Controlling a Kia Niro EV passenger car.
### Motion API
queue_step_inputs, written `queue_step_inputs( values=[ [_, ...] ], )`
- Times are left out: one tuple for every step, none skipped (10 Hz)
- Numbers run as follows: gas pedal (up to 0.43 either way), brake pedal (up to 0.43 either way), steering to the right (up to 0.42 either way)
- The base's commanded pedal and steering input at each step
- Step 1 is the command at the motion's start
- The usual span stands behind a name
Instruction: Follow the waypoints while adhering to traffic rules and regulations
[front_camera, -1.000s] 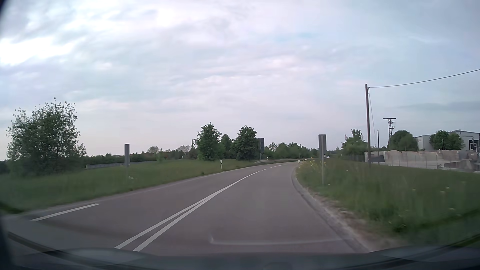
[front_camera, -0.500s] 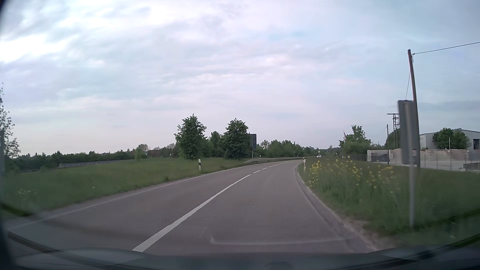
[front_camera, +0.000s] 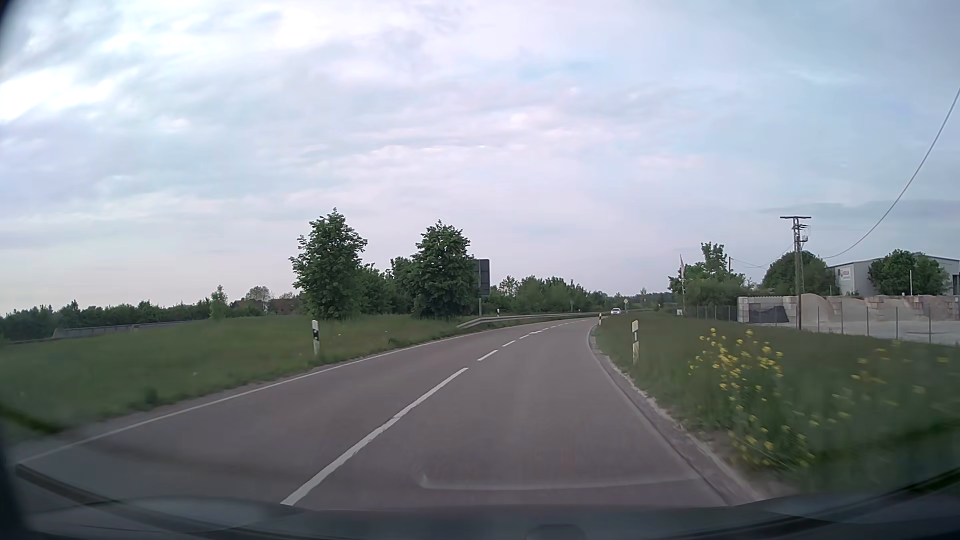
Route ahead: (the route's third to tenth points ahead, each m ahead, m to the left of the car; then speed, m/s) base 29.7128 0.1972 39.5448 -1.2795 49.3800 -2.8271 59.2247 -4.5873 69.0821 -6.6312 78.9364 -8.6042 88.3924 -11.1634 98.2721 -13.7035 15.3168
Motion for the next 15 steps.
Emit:
queue_step_inputs(
  values=[
    [0.150,0.000,0.025],
    [0.150,0.000,0.025],
    [0.150,0.000,0.025],
    [0.150,0.000,0.025],
    [0.150,0.000,0.025],
    [0.150,0.000,0.024],
    [0.150,0.000,0.024],
    [0.157,0.000,0.024],
    [0.157,0.000,0.024],
    [0.169,0.000,0.024],
    [0.169,0.000,0.023],
    [0.169,0.000,0.022],
    [0.177,0.000,0.022],
    [0.177,0.000,0.021],
    [0.177,0.000,0.021]
  ],
)
